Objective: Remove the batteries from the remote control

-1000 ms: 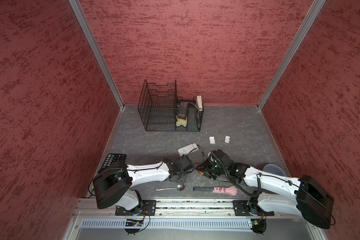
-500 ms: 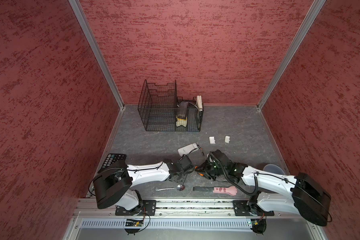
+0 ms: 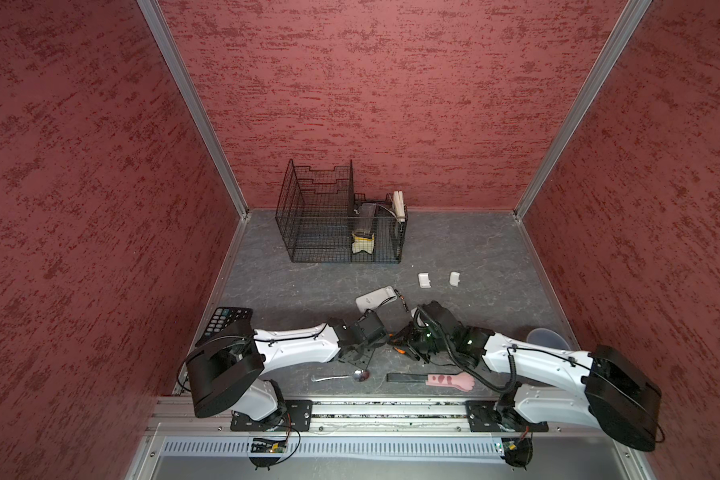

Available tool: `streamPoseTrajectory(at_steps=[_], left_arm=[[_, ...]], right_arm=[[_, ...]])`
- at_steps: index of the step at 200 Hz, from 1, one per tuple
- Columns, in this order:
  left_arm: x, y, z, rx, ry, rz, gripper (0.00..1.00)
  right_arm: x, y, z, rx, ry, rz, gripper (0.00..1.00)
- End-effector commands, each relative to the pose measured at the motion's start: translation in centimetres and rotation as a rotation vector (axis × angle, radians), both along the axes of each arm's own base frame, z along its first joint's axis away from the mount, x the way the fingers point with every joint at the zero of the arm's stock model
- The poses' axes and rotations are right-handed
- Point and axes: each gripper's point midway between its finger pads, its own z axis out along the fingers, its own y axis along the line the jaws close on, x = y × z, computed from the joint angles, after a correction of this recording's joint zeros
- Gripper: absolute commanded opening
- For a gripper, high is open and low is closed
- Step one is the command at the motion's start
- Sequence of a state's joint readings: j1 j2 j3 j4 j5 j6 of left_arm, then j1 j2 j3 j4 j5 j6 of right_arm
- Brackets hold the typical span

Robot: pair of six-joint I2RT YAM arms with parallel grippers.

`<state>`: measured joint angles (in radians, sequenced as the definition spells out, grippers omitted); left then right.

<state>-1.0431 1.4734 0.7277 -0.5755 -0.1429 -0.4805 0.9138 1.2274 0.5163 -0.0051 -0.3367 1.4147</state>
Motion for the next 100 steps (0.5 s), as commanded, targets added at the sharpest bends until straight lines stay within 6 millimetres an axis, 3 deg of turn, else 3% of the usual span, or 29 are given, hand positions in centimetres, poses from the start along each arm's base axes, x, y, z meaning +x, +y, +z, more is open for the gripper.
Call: streamPoseTrajectory(at_steps=[1, 100], left_arm=[[-0.12, -0.23, -1.24, 0.023, 0.002, -0.034, 0.37], [-0.13, -0.27, -1.28, 0.027, 0.003, -0.037, 0.37]], right_arm=[[0.26, 0.72, 0.96, 0.037, 0.012, -0.027, 0.00], [-0.21, 0.06, 0.66, 0.027, 0.016, -0.044, 0.00]])
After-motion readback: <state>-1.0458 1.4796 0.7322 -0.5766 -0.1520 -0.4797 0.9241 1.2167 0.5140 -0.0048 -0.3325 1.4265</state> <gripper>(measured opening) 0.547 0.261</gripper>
